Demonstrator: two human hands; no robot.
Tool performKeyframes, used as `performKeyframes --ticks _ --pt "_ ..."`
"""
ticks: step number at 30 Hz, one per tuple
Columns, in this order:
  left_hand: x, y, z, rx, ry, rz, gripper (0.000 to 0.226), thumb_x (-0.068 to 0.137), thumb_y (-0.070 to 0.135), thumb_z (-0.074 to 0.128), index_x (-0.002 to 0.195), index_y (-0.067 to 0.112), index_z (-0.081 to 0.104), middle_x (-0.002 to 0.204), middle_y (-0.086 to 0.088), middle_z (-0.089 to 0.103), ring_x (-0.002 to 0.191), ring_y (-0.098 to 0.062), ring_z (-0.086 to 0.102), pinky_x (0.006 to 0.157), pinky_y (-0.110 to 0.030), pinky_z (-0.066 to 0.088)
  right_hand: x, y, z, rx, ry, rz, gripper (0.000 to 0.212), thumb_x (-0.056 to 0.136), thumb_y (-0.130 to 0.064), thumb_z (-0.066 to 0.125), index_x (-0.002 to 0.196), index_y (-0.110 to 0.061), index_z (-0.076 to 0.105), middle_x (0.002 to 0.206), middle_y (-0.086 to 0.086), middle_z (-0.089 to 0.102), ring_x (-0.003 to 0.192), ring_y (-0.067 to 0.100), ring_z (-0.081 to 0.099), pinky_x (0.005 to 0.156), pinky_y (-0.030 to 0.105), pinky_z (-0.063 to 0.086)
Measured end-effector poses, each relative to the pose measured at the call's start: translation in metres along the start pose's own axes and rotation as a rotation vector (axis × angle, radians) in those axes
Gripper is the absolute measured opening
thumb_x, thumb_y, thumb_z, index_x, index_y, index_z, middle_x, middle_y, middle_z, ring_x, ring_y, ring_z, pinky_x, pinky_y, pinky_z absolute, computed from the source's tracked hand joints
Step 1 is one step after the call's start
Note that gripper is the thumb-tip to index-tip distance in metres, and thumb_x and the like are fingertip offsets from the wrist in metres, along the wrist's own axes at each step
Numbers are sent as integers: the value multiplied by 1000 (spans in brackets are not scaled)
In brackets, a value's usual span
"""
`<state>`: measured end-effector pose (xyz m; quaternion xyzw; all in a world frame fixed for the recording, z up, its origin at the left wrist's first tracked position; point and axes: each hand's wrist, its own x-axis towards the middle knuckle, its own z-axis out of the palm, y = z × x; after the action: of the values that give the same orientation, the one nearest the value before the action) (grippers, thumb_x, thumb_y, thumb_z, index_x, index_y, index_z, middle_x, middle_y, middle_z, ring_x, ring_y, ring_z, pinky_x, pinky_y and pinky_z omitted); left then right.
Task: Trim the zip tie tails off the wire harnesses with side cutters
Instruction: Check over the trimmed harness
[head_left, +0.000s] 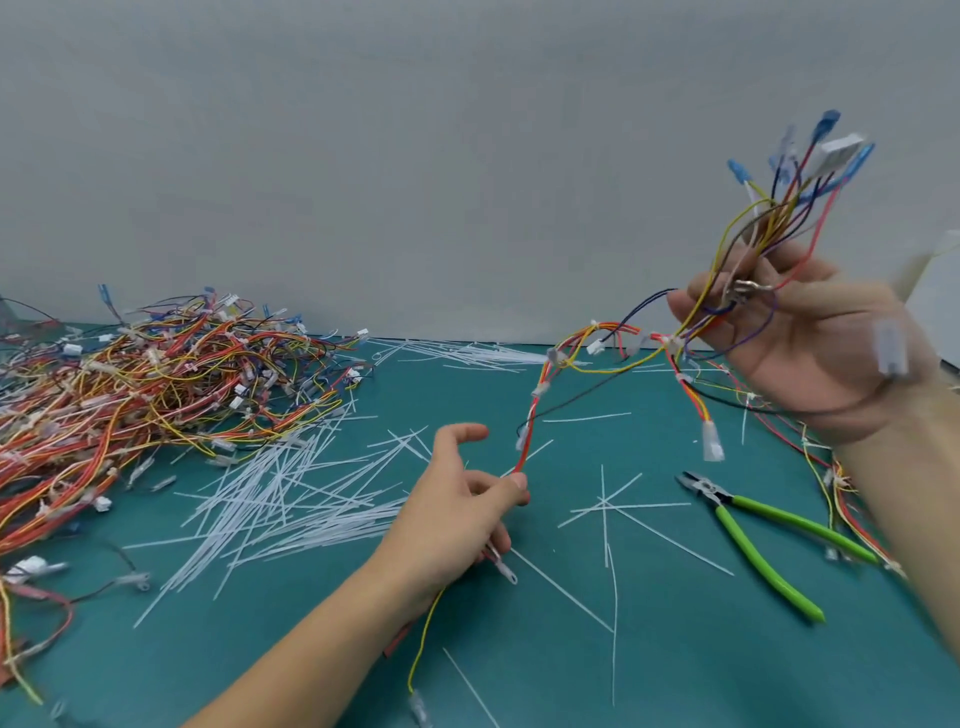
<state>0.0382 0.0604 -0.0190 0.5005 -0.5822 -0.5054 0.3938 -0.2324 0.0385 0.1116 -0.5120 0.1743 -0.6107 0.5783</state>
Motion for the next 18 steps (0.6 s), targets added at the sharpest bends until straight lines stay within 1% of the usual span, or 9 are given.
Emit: performKeyframes --ticks 2,4,6,7,10,12,14,16,18 --pt "0 -2 0 47 -17 45 46 99 35 63 133 53 39 92 6 76 58 -17 64 52 -25 49 -1 0 2 -45 -7 8 23 88 -4 48 100 -17 63 83 -4 67 82 16 68 89 39 61" --pt "-1 -3 2 80 -6 75 38 101 35 60 127 60 48 89 3 70 56 -17 65 51 -26 50 -3 0 6 -82 -37 23 23 92 -6 41 101 -17 60 83 -4 64 82 16 67 90 39 61" --pt "0 -4 4 80 16 75 25 103 33 57 112 56 59 88 0 66 53 -18 64 46 -27 48 -6 0 10 -106 -80 35 29 93 -3 40 99 -17 64 82 -1 63 79 17 67 91 41 61" --pt "1 -5 5 67 19 65 21 103 32 55 106 52 63 85 2 65 52 -18 63 44 -26 46 -8 0 12 -118 -109 39 30 92 -2 41 99 -17 66 83 1 63 78 18 67 91 43 60" --pt "2 -3 6 42 34 12 19 105 29 53 97 36 68 75 11 64 49 -20 61 39 -24 41 -10 1 21 -205 -156 41 24 90 0 50 102 -12 67 85 7 66 80 22 67 86 44 62" --pt "1 -1 6 -26 36 -58 19 106 27 52 100 25 70 74 9 63 47 -21 60 36 -23 39 -7 6 28 -289 -99 36 25 87 0 56 101 -12 73 87 8 69 80 22 68 84 46 63" --pt "-1 1 5 -72 8 -122 22 105 25 53 101 16 72 74 5 62 43 -21 59 34 -22 35 0 13 34 -335 24 26 24 86 0 60 105 -10 72 89 9 71 79 21 69 84 46 64" --pt "-3 4 3 -39 -69 -131 23 103 27 58 98 14 75 73 5 61 41 -20 57 32 -21 33 11 21 35 -328 153 17 24 93 4 60 110 -8 70 89 10 72 77 20 69 85 46 64" --pt "-6 8 1 -30 -205 -129 29 100 33 63 104 6 74 72 12 64 39 -18 55 31 -19 33 23 31 31 -309 275 41 22 99 6 57 113 -7 68 89 10 72 76 20 68 86 46 63"
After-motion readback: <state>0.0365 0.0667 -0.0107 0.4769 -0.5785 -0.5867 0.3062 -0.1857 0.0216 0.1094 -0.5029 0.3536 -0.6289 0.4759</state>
